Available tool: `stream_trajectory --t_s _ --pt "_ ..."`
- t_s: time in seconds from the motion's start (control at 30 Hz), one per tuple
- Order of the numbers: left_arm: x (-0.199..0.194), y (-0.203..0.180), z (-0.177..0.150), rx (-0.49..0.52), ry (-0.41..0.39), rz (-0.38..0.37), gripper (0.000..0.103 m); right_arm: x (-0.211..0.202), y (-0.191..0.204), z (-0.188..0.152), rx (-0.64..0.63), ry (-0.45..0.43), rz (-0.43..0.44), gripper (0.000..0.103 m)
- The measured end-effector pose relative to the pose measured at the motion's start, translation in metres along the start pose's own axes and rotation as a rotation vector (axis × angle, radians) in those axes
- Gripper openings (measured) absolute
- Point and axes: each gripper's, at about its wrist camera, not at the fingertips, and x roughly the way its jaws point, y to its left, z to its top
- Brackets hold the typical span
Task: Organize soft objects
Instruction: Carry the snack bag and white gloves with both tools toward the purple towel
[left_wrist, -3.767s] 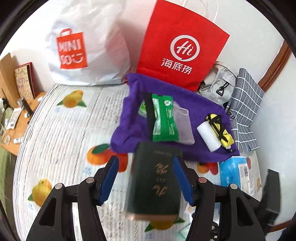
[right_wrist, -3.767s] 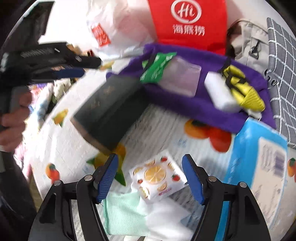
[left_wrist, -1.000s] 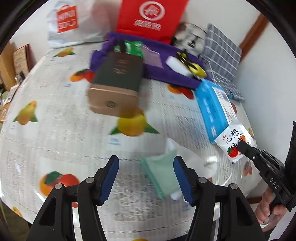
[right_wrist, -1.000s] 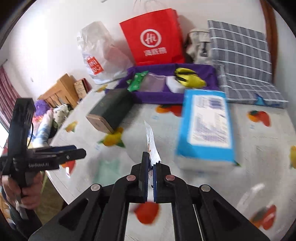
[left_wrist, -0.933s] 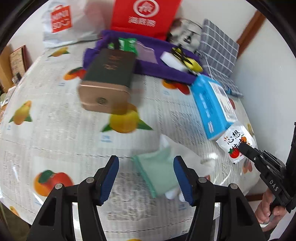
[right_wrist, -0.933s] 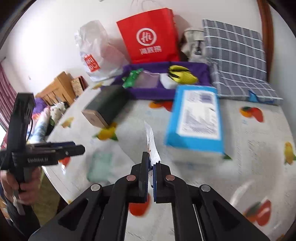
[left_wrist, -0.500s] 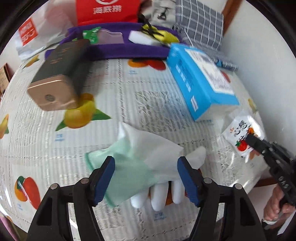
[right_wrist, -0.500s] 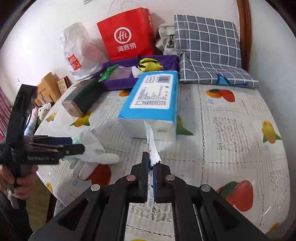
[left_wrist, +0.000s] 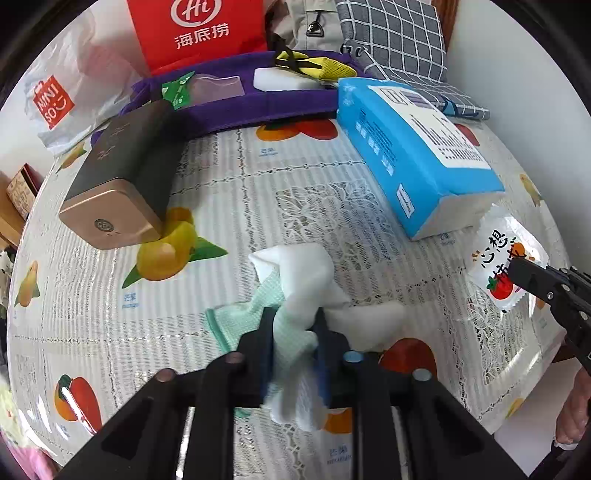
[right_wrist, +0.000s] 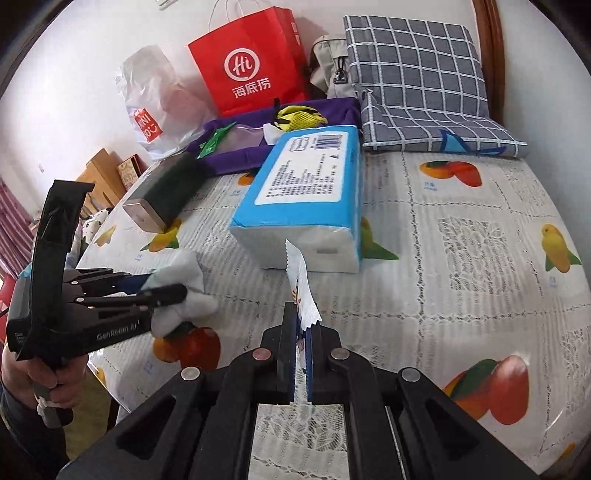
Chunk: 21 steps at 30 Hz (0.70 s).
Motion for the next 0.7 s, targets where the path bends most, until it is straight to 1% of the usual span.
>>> stream_trajectory --t_s 0.1,0.37,0.53,0.7 --pt "-0.004 0.008 0.003 -0.022 0.000 -0.014 0.014 -0.002 0.006 0.003 -0.010 -0.005 0.010 0.004" --pt "-0.043 0.049 0.015 -0.110 -0.094 0.009 0.014 -0.017 0.021 0.024 -0.039 -0.050 0.046 0.004" --pt "-0.065 0.074 0.030 -0.149 -0.162 0.014 0.014 -0.031 0.030 0.045 -0.053 -0.088 0.051 0.004" --pt "-0.084 0.096 0.051 -0.178 -0.215 0.031 0.014 -0.041 0.034 0.078 -0.037 -0.127 0.033 0.004"
